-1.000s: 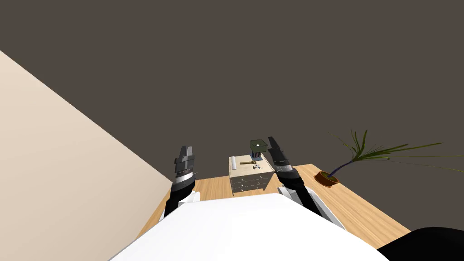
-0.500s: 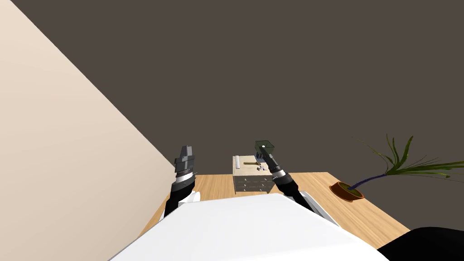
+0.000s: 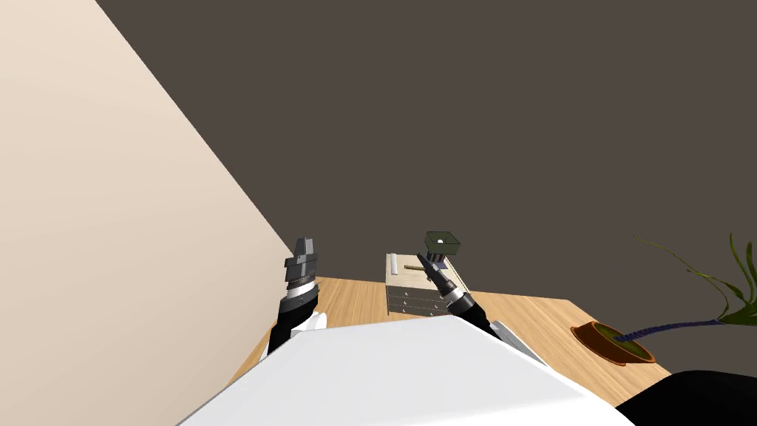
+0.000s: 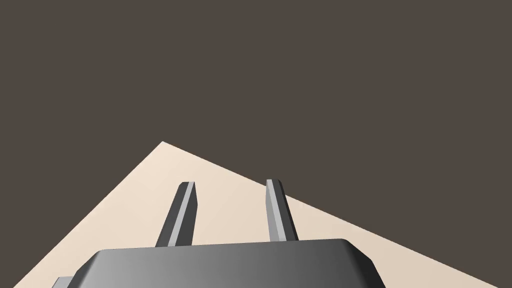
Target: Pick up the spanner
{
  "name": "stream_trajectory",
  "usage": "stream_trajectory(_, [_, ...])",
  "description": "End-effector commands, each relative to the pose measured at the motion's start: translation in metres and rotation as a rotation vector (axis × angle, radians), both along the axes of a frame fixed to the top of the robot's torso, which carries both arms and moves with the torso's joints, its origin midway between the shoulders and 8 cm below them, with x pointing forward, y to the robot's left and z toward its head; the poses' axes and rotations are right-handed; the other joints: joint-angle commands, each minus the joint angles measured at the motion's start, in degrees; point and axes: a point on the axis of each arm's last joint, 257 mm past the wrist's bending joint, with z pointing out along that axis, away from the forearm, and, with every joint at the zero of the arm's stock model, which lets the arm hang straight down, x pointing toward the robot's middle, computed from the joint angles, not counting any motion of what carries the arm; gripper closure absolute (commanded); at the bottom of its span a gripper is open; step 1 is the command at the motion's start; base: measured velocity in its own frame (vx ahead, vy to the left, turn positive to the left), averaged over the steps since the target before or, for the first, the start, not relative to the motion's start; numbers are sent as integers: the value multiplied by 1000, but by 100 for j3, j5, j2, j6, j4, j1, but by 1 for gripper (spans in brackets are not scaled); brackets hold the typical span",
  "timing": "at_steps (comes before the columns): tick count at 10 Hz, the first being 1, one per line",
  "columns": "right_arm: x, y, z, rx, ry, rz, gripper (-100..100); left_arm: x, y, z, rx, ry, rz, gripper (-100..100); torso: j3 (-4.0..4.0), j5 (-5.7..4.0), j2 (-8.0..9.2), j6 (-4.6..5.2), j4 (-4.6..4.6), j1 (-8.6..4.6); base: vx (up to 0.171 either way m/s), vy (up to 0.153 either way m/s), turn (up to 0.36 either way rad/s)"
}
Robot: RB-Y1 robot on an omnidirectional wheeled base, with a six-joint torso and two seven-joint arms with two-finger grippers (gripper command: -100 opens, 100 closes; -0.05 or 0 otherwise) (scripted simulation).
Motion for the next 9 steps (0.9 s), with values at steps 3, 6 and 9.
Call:
stream_trajectory(3, [-11, 2, -61, -73, 133, 38, -100, 0, 0, 0, 0, 0, 0, 0, -1, 0, -2, -1, 0, 0, -17, 18, 174])
stream_trajectory(6, [-43, -3, -134, -176, 301, 92, -100, 0, 0, 0, 0, 0, 0, 0, -1, 0, -2, -2, 0, 4, -18, 28, 279])
stream_trajectory(9, [-86, -15, -200, -284, 463, 146, -100, 0, 0, 0, 0, 0, 0, 0, -1, 1, -2, 5, 0, 0, -13, 27, 227])
